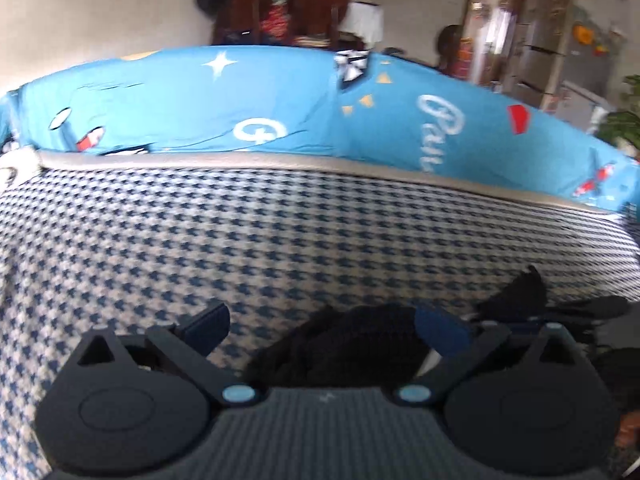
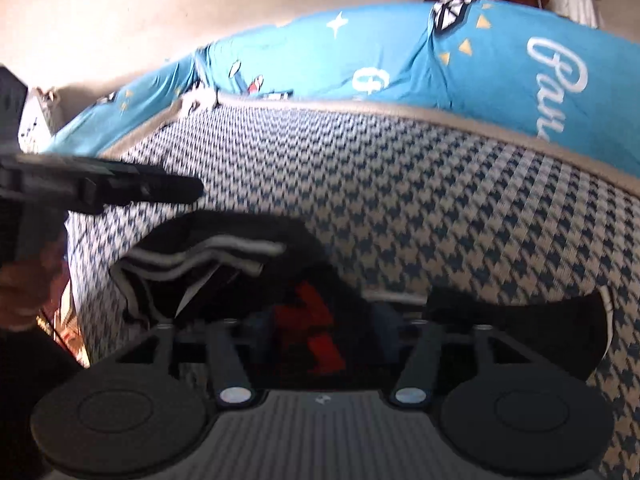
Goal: Fold clothes
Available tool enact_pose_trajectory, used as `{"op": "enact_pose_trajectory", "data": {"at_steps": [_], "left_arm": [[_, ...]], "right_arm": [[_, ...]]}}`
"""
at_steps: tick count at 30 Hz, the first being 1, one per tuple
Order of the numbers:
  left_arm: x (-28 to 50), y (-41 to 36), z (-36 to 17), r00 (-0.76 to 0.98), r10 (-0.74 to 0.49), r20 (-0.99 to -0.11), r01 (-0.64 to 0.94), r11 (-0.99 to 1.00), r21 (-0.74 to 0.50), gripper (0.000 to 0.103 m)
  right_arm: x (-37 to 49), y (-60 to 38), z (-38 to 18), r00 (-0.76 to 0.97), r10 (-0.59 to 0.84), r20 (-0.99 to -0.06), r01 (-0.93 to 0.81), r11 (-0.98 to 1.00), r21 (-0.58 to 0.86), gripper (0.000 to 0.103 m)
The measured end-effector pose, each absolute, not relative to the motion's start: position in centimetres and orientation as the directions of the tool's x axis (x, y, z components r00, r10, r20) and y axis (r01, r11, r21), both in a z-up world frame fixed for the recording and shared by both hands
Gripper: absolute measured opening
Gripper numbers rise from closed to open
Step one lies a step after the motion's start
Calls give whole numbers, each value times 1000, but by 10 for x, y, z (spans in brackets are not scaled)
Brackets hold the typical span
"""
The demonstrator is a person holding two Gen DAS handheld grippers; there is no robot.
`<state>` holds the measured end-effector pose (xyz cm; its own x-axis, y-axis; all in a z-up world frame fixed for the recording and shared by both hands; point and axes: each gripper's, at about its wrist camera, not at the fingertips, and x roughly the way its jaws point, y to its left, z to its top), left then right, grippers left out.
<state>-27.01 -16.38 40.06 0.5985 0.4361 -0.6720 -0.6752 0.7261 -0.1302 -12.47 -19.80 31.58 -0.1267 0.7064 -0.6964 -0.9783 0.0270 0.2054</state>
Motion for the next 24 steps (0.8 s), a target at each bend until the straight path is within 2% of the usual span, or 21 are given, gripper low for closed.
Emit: {"op": "enact_pose_trajectory", "data": {"at_steps": [2, 5, 14, 18, 22, 24], "left_arm": [[-268, -170, 401, 619, 416, -666, -643, 755, -126, 103], [-264, -179, 398, 643, 371, -669, -590, 798, -124, 103], [-248, -199, 375, 603, 316, -733, -516, 855, -56, 103], [-245, -191, 360, 519, 368, -772, -579, 815, -1, 103], [-253, -171, 349, 486, 335, -808, -644, 762, -71, 103], [-254, -168, 346, 469, 337, -816, -658, 750, -69, 103]], "right_arm": [[-125, -197, 308, -132, 689, -712, -978, 28, 208, 62], [-128, -194, 301, -142, 674, -725, -978, 17, 207, 72], [-134, -195, 296, -147, 669, -729, -981, -2, 196, 81], [-138, -200, 294, -149, 669, -728, -985, -40, 166, 88], [-145, -202, 292, -131, 671, -730, -991, -65, 118, 89], [-148, -201, 291, -120, 669, -734, -993, -71, 97, 90]]}}
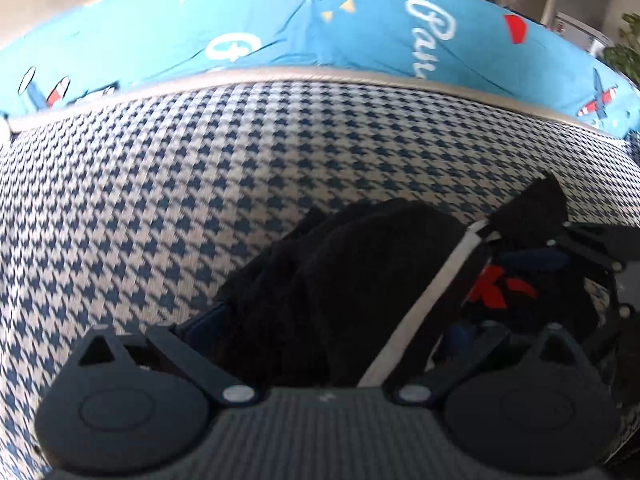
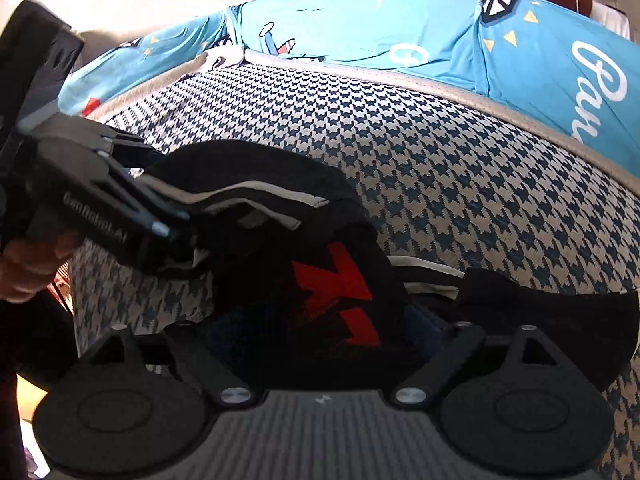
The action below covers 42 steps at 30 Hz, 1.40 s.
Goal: Fold clothes
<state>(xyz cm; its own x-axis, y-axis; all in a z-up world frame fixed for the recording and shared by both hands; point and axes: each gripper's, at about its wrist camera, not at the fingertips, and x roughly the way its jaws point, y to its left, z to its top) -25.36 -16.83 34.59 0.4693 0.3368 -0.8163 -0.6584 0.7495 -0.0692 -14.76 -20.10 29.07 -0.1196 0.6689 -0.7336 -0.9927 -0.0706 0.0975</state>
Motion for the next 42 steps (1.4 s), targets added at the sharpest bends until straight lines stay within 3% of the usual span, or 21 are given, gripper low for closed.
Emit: {"op": "enact_pose_trajectory", "data": {"at_steps": [5, 7, 9, 12, 15, 21, 25, 34, 39, 42], "left_arm": [[-250, -173, 346, 459, 386, -801, -666, 746, -22, 103], [-247, -175, 350, 458, 417, -785, -673, 740, 0, 103], [-244, -176, 355, 463, 445, -767, -684, 730, 11, 103], [-244, -177, 365, 466, 500, -729, -710, 704, 29, 103], [-243, -175, 375, 460, 557, -691, -745, 666, 41, 103], [-240, -161, 385, 450, 574, -684, -801, 598, -25, 103], [-241, -152, 394, 447, 604, -660, -833, 549, -62, 103], [-247, -139, 401, 356, 674, -647, -893, 449, -23, 103], [-258, -131, 403, 326, 687, -650, -911, 411, -23, 103], [-263, -126, 401, 313, 680, -663, -919, 393, -31, 103]], "right_arm": [[-160, -200, 285, -56, 672, -739, -998, -64, 18, 87], [-161, -201, 287, -43, 681, -731, -998, -56, 7, 80], [-162, -202, 288, -30, 691, -722, -999, -47, -4, 62], [-161, -204, 291, 1, 712, -702, -1000, -18, -20, 44], [-162, -204, 295, 32, 734, -678, -999, 10, -37, 32], [-164, -199, 306, 158, 776, -610, -987, 105, -123, 18], [-160, -196, 316, 250, 794, -554, -967, 181, -178, 17], [-144, -198, 327, 163, 814, -558, -983, 180, -26, 18], [-132, -212, 338, 11, 841, -541, -983, 110, 150, 28], [-122, -221, 344, 14, 864, -504, -967, 140, 213, 38]]}}
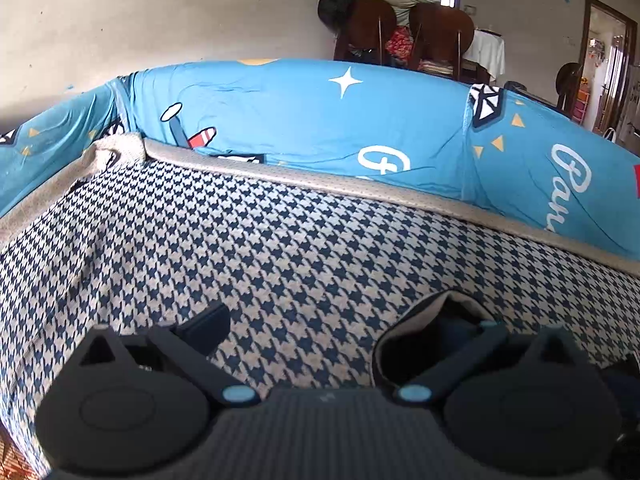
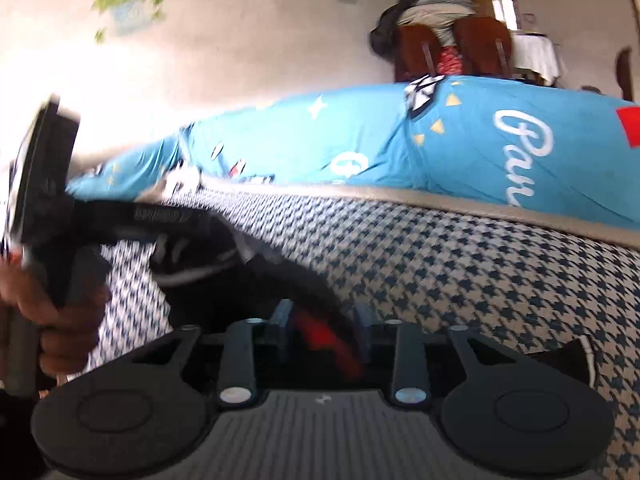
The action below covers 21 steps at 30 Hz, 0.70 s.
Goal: Fold clothes
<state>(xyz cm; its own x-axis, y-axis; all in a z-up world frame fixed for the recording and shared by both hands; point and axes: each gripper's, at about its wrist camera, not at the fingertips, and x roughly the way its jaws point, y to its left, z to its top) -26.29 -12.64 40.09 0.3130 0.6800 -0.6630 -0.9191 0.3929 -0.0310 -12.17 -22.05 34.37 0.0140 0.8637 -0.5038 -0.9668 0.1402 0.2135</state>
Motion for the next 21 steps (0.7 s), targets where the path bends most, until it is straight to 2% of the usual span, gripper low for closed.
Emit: {"op": "enact_pose_trajectory", "data": {"at_steps": [4, 9, 21], "left_arm": [[-268, -127, 398, 317, 668, -674, -917, 397, -37, 103], [-275, -124, 399, 307, 678, -668, -923, 384, -34, 103], [-294, -114, 391, 264, 676, -688, -935, 354, -12, 103]], "right_arm": [[-106, -218, 340, 86, 854, -513, -945, 233, 229, 39], [-105, -199, 318, 64, 783, -619, -945, 246, 213, 40], [-148, -219, 307, -164, 720, -674, -981, -50, 186, 46]]}}
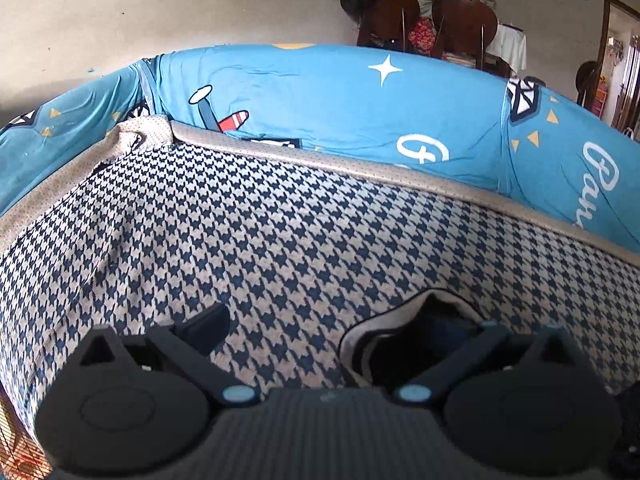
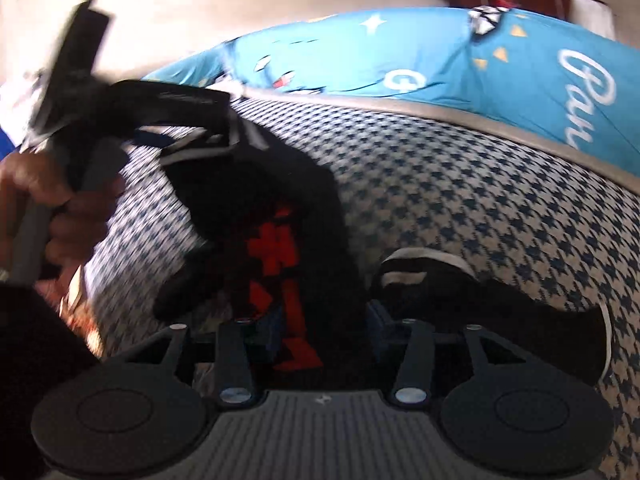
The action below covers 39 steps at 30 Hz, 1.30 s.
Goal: Fold clothes
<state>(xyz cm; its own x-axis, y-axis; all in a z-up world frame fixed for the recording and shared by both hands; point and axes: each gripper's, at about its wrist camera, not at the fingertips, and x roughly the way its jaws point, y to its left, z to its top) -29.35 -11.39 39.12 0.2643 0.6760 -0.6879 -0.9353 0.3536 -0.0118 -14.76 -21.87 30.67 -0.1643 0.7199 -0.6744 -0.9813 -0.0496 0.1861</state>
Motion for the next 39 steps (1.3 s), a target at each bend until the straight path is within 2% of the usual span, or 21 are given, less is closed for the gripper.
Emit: {"op": "enact_pose_trajectory", "data": {"at_steps": [5, 11, 15, 21, 26, 28, 30, 36, 37, 39], "left_arm": [[-300, -110, 384, 243, 670, -701, -938, 345, 5, 103], [-302, -107, 378, 212, 665, -716, -948, 319, 15, 103], [-301, -107, 378, 204, 668, -716, -949, 316, 24, 103], [-302, -107, 377, 209, 664, -718, -949, 314, 15, 103], [-302, -106, 376, 213, 660, -721, -948, 317, 11, 103], [-303, -107, 375, 217, 657, -722, -946, 323, 10, 103], [-303, -107, 376, 220, 656, -722, -945, 328, 10, 103], [-305, -107, 375, 241, 640, -729, -938, 347, -5, 103], [-305, -107, 375, 245, 638, -730, -936, 352, -6, 103], [-303, -109, 375, 251, 636, -730, -932, 361, -6, 103]], "right_arm": [[-140, -232, 311, -242, 696, -676, -968, -122, 221, 51], [-124, -247, 317, -250, 701, -667, -960, -92, 263, 52], [-111, -261, 333, -251, 757, -604, -945, -57, 321, 53], [-94, -254, 345, -93, 830, -550, -957, 77, 279, 53], [-89, -226, 331, -46, 801, -597, -960, 130, 249, 54], [-90, -216, 323, -48, 782, -621, -960, 135, 244, 58], [-91, -208, 316, -49, 765, -643, -962, 136, 235, 71], [-92, -196, 295, -66, 705, -706, -962, 144, 233, 72], [-92, -195, 292, -63, 694, -717, -963, 147, 227, 69], [-94, -195, 289, -69, 685, -725, -965, 138, 223, 37]]}}
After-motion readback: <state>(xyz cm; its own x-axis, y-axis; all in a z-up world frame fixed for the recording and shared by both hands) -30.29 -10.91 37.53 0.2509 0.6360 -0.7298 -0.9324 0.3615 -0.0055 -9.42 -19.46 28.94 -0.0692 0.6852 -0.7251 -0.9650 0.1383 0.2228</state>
